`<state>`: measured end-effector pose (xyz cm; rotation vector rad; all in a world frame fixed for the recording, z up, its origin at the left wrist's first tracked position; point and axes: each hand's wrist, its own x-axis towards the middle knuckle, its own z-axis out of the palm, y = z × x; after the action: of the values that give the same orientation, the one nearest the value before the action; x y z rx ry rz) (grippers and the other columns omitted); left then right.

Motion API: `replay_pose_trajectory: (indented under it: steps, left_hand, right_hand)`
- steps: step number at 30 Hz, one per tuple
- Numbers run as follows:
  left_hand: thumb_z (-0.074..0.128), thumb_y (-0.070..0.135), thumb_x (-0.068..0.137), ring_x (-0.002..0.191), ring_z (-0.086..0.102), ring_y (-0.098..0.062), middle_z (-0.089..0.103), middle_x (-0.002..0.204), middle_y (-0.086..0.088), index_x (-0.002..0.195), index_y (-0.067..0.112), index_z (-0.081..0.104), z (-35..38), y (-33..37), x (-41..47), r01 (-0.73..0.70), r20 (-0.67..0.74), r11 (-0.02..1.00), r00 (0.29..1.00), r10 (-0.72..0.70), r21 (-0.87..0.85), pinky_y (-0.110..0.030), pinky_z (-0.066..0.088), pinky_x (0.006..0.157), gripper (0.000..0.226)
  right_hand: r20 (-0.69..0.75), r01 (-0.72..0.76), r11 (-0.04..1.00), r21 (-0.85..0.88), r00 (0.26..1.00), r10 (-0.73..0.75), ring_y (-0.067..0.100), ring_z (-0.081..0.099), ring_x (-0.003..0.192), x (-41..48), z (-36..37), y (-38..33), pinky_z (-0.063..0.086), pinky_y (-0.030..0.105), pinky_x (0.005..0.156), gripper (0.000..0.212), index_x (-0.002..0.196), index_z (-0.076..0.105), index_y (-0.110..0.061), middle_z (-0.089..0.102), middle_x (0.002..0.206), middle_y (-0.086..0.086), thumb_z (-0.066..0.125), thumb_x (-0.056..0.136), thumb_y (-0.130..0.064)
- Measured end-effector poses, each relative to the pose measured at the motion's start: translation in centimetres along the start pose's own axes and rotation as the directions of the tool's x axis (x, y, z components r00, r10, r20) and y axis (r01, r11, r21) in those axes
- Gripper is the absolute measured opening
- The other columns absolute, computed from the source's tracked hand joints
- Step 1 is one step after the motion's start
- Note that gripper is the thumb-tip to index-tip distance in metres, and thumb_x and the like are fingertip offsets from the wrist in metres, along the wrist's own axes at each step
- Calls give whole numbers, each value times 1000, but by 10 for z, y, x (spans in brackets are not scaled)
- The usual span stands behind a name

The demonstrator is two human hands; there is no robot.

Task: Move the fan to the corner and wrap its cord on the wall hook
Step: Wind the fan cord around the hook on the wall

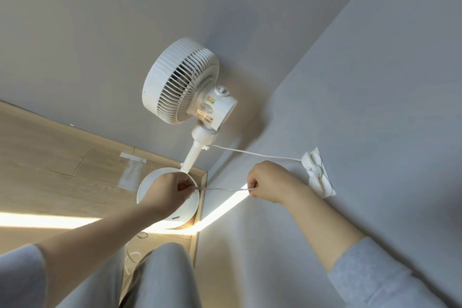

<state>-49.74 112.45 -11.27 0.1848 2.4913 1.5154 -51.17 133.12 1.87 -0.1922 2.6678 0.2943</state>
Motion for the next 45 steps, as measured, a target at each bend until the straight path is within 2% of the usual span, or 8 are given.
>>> replay_pose_trajectory:
  steps: [2,9,15,21,28,36,38,45]
  left_hand:
    - [59,20,89,66,62,-21,69,74,-5,75,21,64,0,-1,-1,1,50,1000,999,0,-17,-24,45,56,16]
    - [52,24,93,74,63,-21,67,75,-2,86,8,68,7,-4,-3,-2,120,996,993,13,-91,-33,52,70,23]
    - [50,28,95,63,57,-9,64,69,3,81,18,68,12,-6,7,-2,110,988,994,19,-152,-24,47,64,25]
    - [48,31,95,71,63,-19,66,72,3,80,28,65,18,-9,9,-14,136,984,990,38,-176,-39,54,72,23]
    - [48,26,95,68,62,-21,65,72,2,81,31,64,23,-14,15,-8,110,980,993,30,-199,-41,55,70,21]
    - [48,24,95,60,56,3,64,70,4,87,27,65,28,0,20,-43,120,980,990,67,-194,-20,47,62,20]
    - [48,22,95,61,56,2,64,71,3,88,25,66,26,3,18,-48,117,979,991,72,-196,-22,49,64,20]
    - [46,20,96,61,55,-9,63,70,3,88,22,67,17,18,9,-97,88,975,989,117,-202,-21,48,62,23]
  right_hand:
    - [-16,-31,996,83,999,33,23,69,70,5,-5,7,45,24,55,13,79,70,-14,70,80,4,59,81,-8]
    - [-61,-55,984,167,996,66,24,72,73,23,-19,27,48,24,51,14,82,69,-13,73,80,10,57,83,-8]
    - [-120,-59,981,183,989,82,21,69,60,37,-44,44,57,35,68,11,83,71,-6,67,65,6,61,81,-4]
    - [-126,-102,974,204,984,130,17,65,52,49,-65,67,55,29,58,18,77,61,-7,56,59,-1,52,83,6]
    - [-144,-184,974,130,969,202,17,65,52,47,-73,89,59,41,69,25,69,56,-14,59,60,0,49,88,1]
    - [-236,-232,971,58,942,240,19,71,63,31,-86,96,54,29,63,23,72,57,-17,63,60,0,50,86,0]
    - [-259,-235,970,68,935,244,20,69,63,24,-89,96,48,24,59,21,76,59,-15,62,61,1,49,87,-1]
    - [-370,-245,966,82,893,257,26,72,74,-6,-97,91,56,34,74,19,85,63,-11,69,77,11,46,88,-2]
